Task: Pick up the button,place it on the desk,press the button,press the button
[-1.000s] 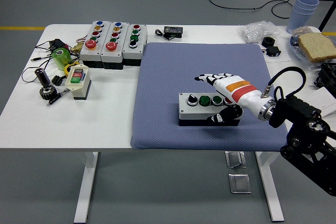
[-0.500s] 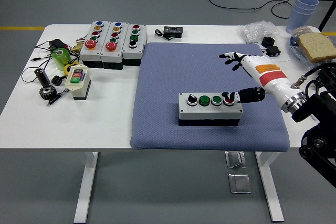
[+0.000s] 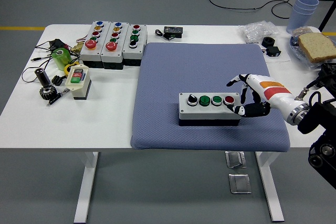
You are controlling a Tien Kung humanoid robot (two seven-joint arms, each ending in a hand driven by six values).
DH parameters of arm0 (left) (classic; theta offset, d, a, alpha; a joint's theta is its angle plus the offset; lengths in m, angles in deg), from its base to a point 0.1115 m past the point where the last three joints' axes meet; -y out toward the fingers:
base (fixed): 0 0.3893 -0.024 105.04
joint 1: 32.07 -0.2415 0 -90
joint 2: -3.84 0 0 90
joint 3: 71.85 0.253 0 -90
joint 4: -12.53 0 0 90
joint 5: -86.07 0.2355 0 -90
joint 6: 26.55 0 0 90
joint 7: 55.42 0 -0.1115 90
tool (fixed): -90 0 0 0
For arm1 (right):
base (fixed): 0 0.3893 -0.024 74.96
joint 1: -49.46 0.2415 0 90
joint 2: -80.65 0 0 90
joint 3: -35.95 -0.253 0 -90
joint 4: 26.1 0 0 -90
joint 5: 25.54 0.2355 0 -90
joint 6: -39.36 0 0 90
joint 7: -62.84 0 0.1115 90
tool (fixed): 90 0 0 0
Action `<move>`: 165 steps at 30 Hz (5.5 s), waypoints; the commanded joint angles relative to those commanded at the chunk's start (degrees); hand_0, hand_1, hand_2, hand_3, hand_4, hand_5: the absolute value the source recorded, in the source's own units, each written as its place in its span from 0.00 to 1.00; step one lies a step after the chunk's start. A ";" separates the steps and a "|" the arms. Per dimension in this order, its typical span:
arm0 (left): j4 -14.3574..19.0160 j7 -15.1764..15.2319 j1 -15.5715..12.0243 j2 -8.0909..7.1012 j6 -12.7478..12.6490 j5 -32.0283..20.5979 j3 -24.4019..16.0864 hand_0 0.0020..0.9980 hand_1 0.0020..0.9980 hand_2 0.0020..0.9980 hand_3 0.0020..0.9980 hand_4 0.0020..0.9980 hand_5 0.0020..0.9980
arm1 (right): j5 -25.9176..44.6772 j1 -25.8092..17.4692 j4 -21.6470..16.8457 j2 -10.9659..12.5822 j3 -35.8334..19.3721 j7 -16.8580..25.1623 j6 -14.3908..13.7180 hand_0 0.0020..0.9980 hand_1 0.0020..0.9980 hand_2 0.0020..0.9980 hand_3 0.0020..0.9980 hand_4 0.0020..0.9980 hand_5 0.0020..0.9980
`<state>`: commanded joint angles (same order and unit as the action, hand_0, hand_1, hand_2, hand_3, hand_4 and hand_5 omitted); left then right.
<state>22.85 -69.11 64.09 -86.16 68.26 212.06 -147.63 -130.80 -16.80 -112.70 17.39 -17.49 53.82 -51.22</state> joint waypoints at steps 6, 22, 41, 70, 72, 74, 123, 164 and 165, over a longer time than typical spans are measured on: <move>0.00 0.00 -0.28 0.00 0.05 0.19 0.16 0.65 0.65 0.64 0.55 0.31 0.85 | 0.29 -0.80 0.12 0.27 0.18 -0.29 1.22 0.12 0.00 0.23 0.65 0.82 0.38; 0.00 0.04 -0.19 -0.04 0.02 -0.44 0.56 0.65 0.65 0.64 0.55 0.31 0.85 | -0.10 -0.97 0.79 0.26 0.80 -0.97 2.81 0.12 0.00 0.23 0.65 0.82 0.41; 0.00 0.10 0.46 -0.11 -0.03 -0.83 0.63 0.65 0.65 0.64 0.55 0.31 0.85 | -1.41 -0.06 -0.33 0.34 0.88 -1.14 1.30 0.12 0.00 0.23 0.64 0.82 0.42; 0.00 0.04 0.66 -0.20 0.16 -0.90 0.62 0.65 0.65 0.64 0.55 0.31 0.85 | -1.57 2.64 1.68 -2.05 6.55 -1.75 1.05 0.12 0.00 0.23 0.64 0.82 0.43; 0.00 0.04 0.67 -0.19 0.17 -0.84 0.62 0.65 0.65 0.64 0.55 0.31 0.85 | -1.75 2.76 2.03 -2.16 6.98 -1.94 1.26 0.12 0.00 0.23 0.64 0.82 0.43; 0.00 0.04 0.68 -0.18 0.17 -0.82 0.63 0.65 0.65 0.64 0.55 0.31 0.85 | -1.85 2.82 2.19 -2.23 7.21 -2.06 1.35 0.12 0.00 0.23 0.64 0.82 0.43; 0.00 0.09 0.24 -0.11 0.04 -0.40 1.08 0.65 0.65 0.64 0.55 0.31 0.85 | 86.16 -9.57 5.19 -6.33 -12.08 19.04 -17.10 0.77 0.74 0.80 0.75 0.82 0.43; 0.00 0.22 0.48 -0.07 0.10 -0.24 1.24 0.65 0.65 0.64 0.55 0.31 0.85 | 86.18 -10.90 7.42 -7.23 -12.24 17.79 -15.07 0.76 0.72 0.76 0.72 0.76 0.40; 0.00 0.24 0.49 -0.07 0.11 -0.26 1.25 0.65 0.65 0.64 0.55 0.31 0.85 | 86.16 -10.88 7.44 -7.27 -12.22 17.78 -15.04 0.76 0.72 0.76 0.72 0.76 0.40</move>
<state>22.85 -68.87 64.58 -86.23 68.37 211.80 -146.38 -44.64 -27.68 -105.26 10.12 -29.71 71.60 -66.25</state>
